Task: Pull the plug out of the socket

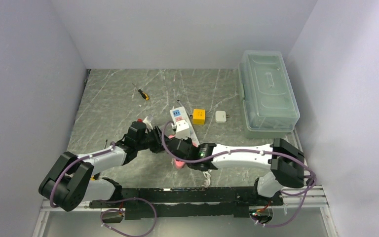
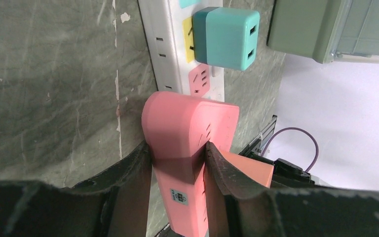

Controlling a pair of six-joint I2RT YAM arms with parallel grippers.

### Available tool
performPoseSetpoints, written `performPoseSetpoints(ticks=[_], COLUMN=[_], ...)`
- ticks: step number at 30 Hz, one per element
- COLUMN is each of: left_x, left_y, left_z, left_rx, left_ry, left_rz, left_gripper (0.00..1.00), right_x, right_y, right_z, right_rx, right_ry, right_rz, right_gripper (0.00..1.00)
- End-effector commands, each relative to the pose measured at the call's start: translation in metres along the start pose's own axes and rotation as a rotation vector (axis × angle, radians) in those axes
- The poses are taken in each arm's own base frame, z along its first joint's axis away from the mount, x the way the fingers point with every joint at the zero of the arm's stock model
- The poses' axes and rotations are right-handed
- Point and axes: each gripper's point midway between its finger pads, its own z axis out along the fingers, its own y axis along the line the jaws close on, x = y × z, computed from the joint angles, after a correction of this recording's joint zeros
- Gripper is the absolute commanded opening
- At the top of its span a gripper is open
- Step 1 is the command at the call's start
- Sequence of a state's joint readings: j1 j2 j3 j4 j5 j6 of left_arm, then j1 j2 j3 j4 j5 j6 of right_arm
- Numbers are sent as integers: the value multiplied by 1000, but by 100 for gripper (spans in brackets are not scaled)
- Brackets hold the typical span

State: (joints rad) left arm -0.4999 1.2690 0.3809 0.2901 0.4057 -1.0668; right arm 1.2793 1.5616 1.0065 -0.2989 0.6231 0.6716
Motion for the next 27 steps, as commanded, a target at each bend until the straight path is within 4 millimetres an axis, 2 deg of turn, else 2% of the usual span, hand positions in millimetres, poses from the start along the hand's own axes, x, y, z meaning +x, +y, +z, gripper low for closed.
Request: performPoseSetpoints(ticks=[1,5,14,17,21,27], left_x=[-3,-3,-3,-3,-3,-2], left_y=[24,25,25,25,25,26], left_z=[4,4,6,6,5,5], left_rx=[-105,-106,-108,-108,-108,-111], left_ry=[-24,-23,-18,-19,-21,-18], left_rz=[46,47,43,43,45,46], left_gripper=[0,0,0,0,0,0], right_x=[-33,-36,-31,-31,-35,-43], right_y=[30,24,37,40,43,37], right_z=[-11,-10,-13,-13,-17,-15], right_rx=[-272,-276,-68,-47,-101,-304], right_ry=[-35,-37,-65,-64,-71,-38], right_rz=[185,201,-16,-37,-8,174], right_gripper=[0,0,0,0,0,0])
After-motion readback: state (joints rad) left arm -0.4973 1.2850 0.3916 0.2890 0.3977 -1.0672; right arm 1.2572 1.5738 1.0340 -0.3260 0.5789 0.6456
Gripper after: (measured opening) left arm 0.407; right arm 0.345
